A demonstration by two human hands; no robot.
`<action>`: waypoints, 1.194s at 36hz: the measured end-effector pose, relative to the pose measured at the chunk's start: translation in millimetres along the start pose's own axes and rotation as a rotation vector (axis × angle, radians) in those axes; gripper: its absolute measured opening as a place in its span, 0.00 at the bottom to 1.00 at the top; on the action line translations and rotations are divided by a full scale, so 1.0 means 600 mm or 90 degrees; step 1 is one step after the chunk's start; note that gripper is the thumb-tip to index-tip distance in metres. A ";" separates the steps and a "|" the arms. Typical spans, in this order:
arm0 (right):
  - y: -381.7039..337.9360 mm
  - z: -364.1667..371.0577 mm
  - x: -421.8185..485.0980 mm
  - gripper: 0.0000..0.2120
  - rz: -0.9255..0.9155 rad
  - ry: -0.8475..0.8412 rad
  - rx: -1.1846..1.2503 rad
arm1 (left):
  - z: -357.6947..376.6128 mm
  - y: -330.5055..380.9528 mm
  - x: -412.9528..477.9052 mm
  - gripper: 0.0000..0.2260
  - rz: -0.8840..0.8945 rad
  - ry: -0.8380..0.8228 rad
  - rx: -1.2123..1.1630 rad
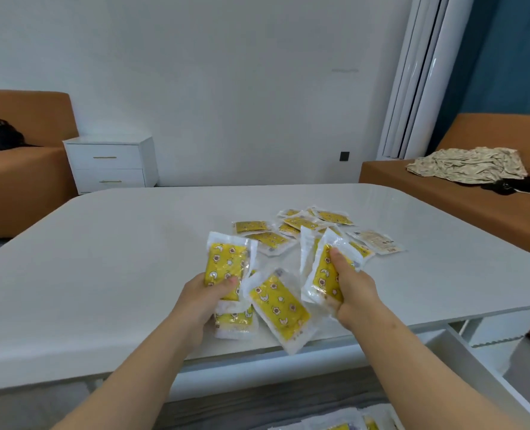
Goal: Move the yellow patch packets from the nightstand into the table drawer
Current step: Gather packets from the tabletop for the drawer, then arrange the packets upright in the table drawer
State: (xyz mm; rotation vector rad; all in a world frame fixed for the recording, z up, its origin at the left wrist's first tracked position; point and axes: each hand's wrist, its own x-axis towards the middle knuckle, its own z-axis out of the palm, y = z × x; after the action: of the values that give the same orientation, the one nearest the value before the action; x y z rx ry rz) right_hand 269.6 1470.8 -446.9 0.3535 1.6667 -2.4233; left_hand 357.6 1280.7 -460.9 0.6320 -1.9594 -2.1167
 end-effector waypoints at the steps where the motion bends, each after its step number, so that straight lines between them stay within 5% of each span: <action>1: 0.003 0.000 -0.004 0.10 0.001 -0.008 0.001 | 0.000 -0.003 -0.006 0.03 0.008 0.008 -0.018; 3: 0.020 0.002 -0.008 0.07 -0.043 0.001 -0.069 | 0.003 -0.013 -0.013 0.04 0.028 0.034 -0.018; 8: 0.052 0.007 -0.016 0.26 -0.138 0.074 -0.229 | 0.034 -0.025 -0.019 0.02 0.074 0.099 0.030; 19: 0.071 0.003 -0.061 0.04 -0.078 -0.098 -0.122 | 0.004 -0.028 -0.064 0.04 0.051 0.064 -0.080; 24: 0.097 -0.002 -0.088 0.06 -0.126 -0.117 -0.146 | -0.014 -0.040 -0.094 0.03 0.099 0.097 -0.062; 29: 0.130 -0.022 -0.111 0.01 -0.145 -0.196 -0.208 | -0.037 -0.082 -0.130 0.08 0.120 0.014 0.024; 35: 0.153 -0.034 -0.110 0.03 -0.129 -0.242 -0.307 | -0.058 -0.118 -0.129 0.12 0.117 -0.056 0.262; 40: 0.161 -0.040 -0.112 0.05 -0.122 -0.248 -0.405 | -0.069 -0.135 -0.130 0.13 0.021 -0.088 0.272; 43: 0.165 -0.042 -0.115 0.17 -0.116 -0.230 -0.455 | -0.073 -0.137 -0.128 0.11 -0.055 -0.093 0.257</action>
State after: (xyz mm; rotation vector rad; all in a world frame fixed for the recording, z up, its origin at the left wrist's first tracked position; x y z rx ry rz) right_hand 365.8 1459.7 -523.4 -0.3309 2.2750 -1.6696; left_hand 456.8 1282.2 -529.8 0.6526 -2.5145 -1.8684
